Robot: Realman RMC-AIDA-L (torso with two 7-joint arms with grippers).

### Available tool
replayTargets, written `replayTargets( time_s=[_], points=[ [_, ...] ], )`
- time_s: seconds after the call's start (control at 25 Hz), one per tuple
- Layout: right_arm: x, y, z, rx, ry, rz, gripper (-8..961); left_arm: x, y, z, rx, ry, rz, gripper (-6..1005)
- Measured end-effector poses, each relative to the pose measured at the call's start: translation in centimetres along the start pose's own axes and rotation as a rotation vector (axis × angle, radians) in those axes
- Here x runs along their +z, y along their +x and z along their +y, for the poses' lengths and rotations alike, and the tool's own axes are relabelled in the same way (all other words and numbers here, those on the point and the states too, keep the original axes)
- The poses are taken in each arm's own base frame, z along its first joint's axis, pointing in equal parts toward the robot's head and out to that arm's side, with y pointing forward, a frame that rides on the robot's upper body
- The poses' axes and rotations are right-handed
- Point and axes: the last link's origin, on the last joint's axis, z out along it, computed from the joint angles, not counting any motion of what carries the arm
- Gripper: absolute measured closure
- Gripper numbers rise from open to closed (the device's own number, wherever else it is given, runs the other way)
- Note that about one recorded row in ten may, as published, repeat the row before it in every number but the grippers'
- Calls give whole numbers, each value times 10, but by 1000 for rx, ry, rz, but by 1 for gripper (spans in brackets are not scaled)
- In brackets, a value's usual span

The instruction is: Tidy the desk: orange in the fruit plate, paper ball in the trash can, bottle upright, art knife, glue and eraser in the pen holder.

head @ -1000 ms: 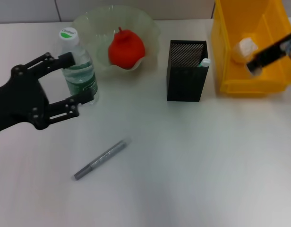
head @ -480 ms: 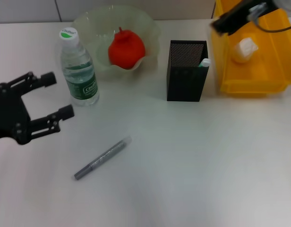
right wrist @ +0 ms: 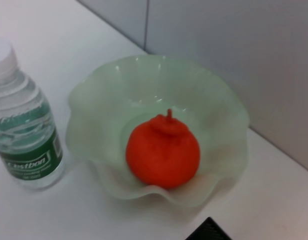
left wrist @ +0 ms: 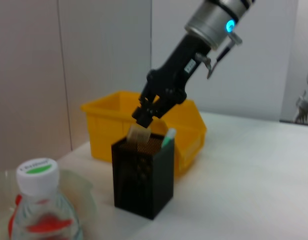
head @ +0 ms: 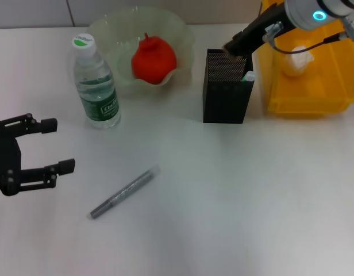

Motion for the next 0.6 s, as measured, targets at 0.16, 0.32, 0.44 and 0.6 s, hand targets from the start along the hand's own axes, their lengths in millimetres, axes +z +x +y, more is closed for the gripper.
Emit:
replayTargets(
  time_s=[0.16, 0.32, 0.44, 0.6],
  points=[
    [3, 1, 2, -8, -7, 10, 748, 1, 7, 1, 13, -11, -57, 197],
    [1, 1, 1, -1, -3, 1, 711, 3, 12, 0, 23, -20, -74, 200],
    [-4, 0, 1, 9, -2, -6, 684, 4, 12, -1, 27, -25, -89, 202],
    [-23, 0, 9, 27, -6, -12, 565, 4, 14, -2, 31, -34, -148, 206]
  ],
)
